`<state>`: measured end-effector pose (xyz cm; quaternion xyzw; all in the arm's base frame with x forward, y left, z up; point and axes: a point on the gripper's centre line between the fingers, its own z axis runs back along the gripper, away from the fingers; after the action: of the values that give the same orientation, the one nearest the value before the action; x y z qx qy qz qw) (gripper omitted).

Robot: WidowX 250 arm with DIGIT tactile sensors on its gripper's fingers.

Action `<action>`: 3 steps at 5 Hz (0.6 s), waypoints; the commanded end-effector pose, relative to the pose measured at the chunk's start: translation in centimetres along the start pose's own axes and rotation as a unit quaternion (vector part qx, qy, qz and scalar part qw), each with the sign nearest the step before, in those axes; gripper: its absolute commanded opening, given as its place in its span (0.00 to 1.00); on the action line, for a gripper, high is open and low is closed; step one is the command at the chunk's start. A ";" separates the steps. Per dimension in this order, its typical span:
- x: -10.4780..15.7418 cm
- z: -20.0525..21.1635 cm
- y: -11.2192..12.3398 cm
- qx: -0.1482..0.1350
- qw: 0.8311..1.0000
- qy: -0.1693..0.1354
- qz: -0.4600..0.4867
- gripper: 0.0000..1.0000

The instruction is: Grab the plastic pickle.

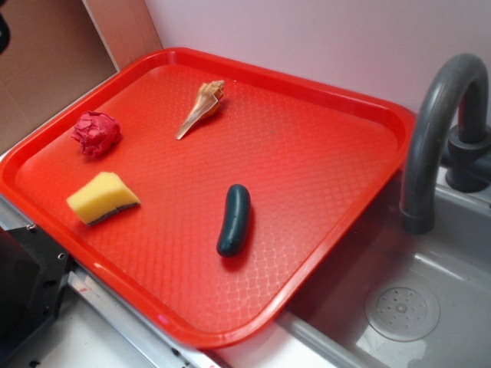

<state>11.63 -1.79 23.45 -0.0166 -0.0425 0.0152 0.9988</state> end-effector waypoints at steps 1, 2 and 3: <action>0.0 0.0 0.0 0.000 1.000 0.000 0.000 1.00; 0.9 -1.7 -1.7 -0.018 0.996 -0.011 0.085 1.00; 2.2 -3.8 -3.6 -0.029 0.978 -0.046 0.200 1.00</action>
<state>13.74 -5.39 19.37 -0.0466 -0.0702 0.2168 0.9726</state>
